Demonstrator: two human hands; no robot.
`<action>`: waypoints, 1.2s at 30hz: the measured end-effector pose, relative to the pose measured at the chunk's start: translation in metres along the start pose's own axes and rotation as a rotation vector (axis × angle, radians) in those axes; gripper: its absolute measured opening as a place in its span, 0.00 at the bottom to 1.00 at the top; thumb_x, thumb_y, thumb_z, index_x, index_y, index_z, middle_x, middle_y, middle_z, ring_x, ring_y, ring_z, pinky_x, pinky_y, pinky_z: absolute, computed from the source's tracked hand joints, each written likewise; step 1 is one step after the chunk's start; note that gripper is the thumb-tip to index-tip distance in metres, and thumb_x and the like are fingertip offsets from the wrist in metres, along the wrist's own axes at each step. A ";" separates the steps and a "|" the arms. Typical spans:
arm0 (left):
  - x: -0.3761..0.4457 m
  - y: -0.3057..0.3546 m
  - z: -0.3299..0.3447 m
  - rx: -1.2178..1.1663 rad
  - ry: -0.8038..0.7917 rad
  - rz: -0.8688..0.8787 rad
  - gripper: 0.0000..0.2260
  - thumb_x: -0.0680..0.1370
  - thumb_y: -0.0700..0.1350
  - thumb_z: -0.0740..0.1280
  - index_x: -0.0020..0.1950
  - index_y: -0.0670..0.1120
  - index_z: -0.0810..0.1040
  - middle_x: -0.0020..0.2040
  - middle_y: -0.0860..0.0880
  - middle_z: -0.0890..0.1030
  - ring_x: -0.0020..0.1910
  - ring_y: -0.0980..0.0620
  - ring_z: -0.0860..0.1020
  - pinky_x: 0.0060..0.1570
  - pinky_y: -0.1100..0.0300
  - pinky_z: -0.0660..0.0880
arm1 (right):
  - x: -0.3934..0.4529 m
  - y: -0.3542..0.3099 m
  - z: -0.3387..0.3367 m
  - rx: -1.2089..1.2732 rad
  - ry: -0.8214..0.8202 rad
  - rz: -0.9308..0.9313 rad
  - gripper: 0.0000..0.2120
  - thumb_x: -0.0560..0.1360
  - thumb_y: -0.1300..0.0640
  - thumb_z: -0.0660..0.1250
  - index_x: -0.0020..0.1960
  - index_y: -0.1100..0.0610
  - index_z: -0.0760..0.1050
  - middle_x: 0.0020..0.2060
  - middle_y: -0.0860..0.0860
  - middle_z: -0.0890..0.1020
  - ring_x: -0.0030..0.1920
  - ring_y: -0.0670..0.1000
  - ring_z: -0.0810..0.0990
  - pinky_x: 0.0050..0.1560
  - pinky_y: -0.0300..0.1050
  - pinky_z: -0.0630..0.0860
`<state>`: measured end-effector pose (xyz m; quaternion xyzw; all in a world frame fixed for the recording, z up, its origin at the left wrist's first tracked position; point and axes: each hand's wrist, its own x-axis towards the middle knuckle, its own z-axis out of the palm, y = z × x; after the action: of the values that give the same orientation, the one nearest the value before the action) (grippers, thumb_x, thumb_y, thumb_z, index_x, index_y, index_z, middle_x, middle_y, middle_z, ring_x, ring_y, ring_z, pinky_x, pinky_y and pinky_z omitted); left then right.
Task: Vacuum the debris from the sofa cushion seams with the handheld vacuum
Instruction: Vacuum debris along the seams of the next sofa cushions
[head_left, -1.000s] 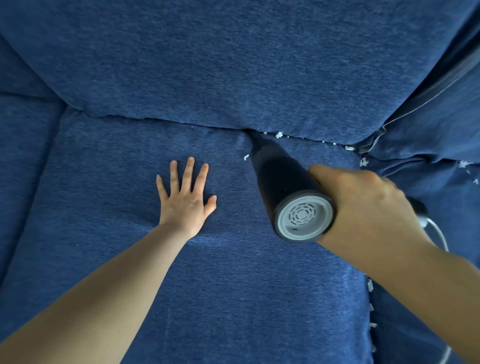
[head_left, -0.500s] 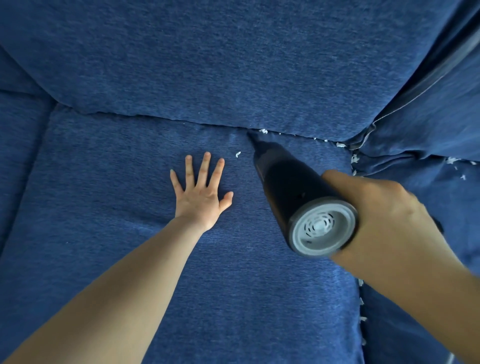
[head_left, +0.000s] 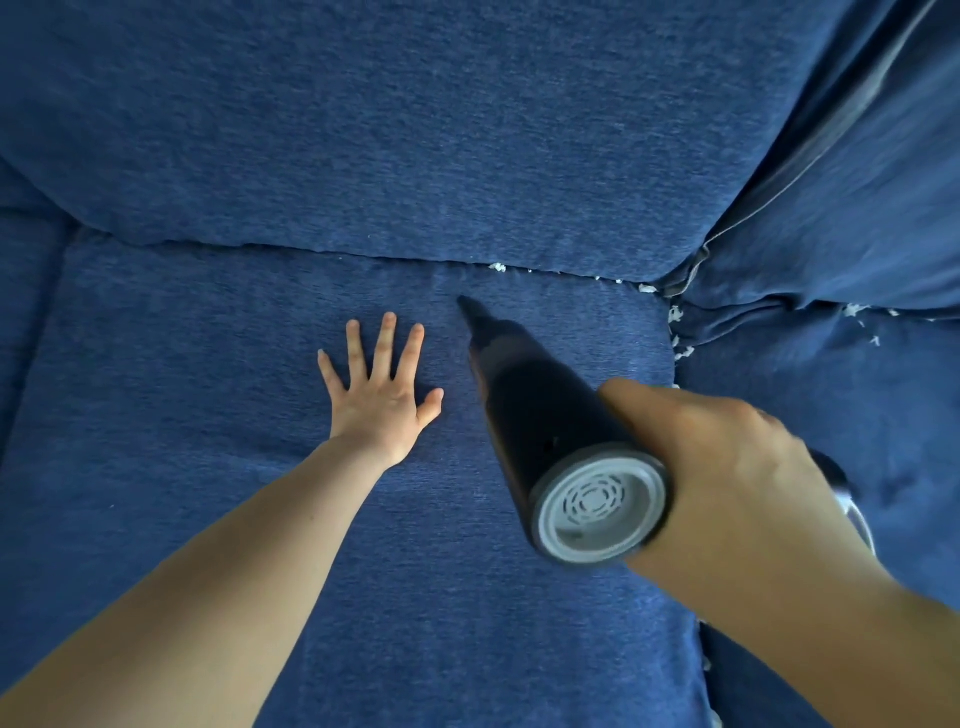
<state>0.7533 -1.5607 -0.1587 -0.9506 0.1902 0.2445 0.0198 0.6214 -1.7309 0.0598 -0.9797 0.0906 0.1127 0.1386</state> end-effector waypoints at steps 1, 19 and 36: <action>0.001 0.000 0.002 -0.012 0.007 -0.001 0.34 0.80 0.64 0.47 0.76 0.54 0.29 0.77 0.49 0.29 0.75 0.37 0.30 0.71 0.31 0.38 | 0.000 0.001 -0.002 -0.006 -0.008 0.033 0.16 0.63 0.48 0.74 0.40 0.50 0.68 0.29 0.46 0.72 0.29 0.53 0.74 0.31 0.44 0.65; 0.011 0.050 -0.021 0.033 -0.061 0.063 0.36 0.79 0.49 0.53 0.74 0.55 0.26 0.75 0.46 0.25 0.73 0.35 0.28 0.68 0.27 0.39 | 0.044 0.026 0.000 -0.027 -0.046 0.070 0.13 0.73 0.44 0.64 0.41 0.49 0.63 0.35 0.46 0.75 0.36 0.54 0.70 0.46 0.48 0.68; 0.010 0.051 -0.020 0.025 -0.030 0.061 0.35 0.78 0.50 0.50 0.77 0.55 0.29 0.76 0.46 0.28 0.74 0.35 0.29 0.69 0.27 0.40 | 0.039 0.037 -0.006 -0.023 0.020 0.088 0.14 0.72 0.43 0.66 0.41 0.50 0.65 0.30 0.45 0.72 0.32 0.51 0.72 0.43 0.45 0.66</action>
<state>0.7516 -1.6142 -0.1432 -0.9404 0.2217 0.2567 0.0269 0.6519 -1.7731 0.0468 -0.9774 0.1337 0.1101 0.1213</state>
